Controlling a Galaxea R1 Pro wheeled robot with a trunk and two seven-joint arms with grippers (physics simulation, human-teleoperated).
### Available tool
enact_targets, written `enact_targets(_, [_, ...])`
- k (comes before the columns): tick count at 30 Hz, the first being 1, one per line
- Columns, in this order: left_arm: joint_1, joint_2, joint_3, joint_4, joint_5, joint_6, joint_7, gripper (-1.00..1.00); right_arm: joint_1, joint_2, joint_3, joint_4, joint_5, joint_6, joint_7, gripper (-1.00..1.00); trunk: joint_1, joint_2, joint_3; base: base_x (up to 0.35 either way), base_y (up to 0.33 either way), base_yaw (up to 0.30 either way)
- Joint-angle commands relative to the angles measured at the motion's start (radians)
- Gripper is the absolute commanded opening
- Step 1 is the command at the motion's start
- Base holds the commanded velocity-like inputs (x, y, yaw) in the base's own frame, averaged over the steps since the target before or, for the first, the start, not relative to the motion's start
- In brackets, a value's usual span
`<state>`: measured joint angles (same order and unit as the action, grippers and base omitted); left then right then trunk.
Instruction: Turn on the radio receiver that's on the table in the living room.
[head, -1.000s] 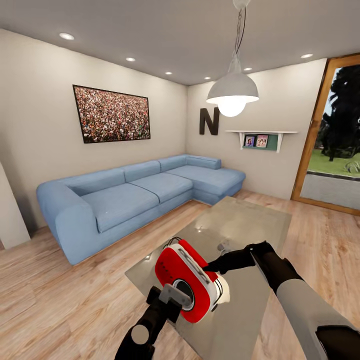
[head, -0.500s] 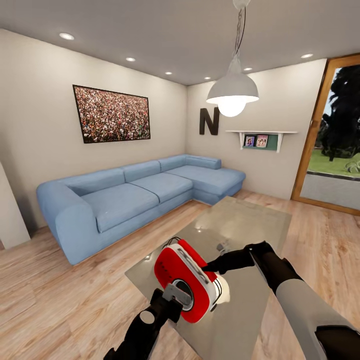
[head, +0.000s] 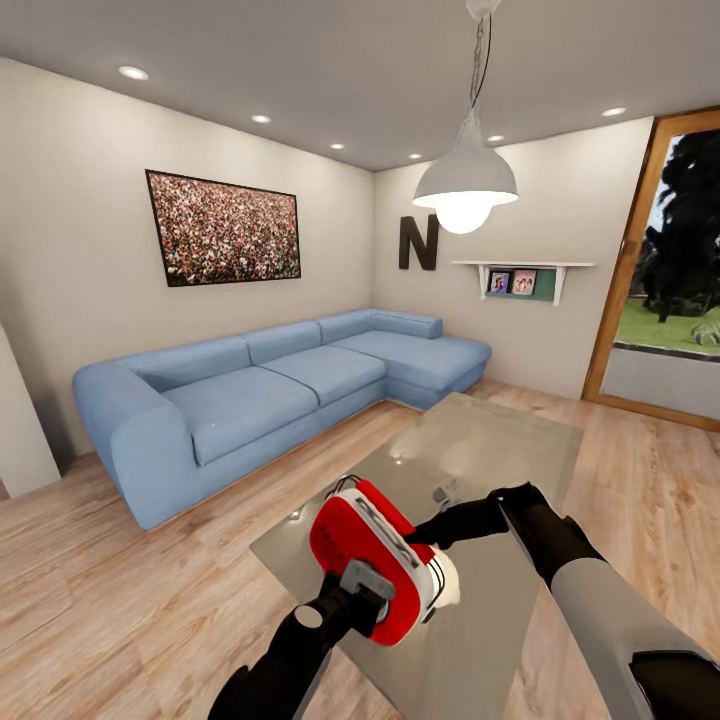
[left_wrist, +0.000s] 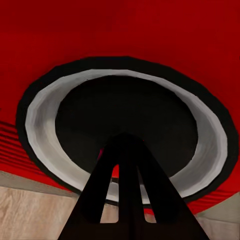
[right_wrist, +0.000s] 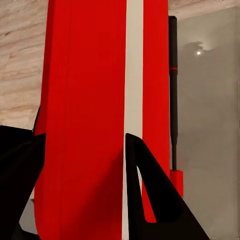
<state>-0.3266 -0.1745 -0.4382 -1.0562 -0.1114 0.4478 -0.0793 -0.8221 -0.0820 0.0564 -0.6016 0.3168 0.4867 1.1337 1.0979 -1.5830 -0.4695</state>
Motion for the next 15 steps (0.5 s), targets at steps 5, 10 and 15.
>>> enact_targets(5, [-0.006,0.000,0.001,0.033,0.001,-0.013,0.001,-1.00,0.000,0.001,-0.004,-0.001,-0.018,0.010,0.012,-1.00,0.000,0.000,0.000,0.000,0.000,0.000])
enact_targets(10, [-0.014,0.000,0.010,0.029,0.002,-0.021,0.019,-1.00,0.000,0.001,-0.005,-0.001,-0.016,0.008,-0.005,-1.00,0.000,0.000,0.000,0.000,0.000,0.000])
enact_targets(15, [-0.014,0.000,0.099,-0.010,0.002,-0.020,0.102,-1.00,0.000,0.001,-0.006,-0.001,-0.015,0.007,-0.121,-1.00,0.000,0.000,0.000,0.000,0.000,0.000])
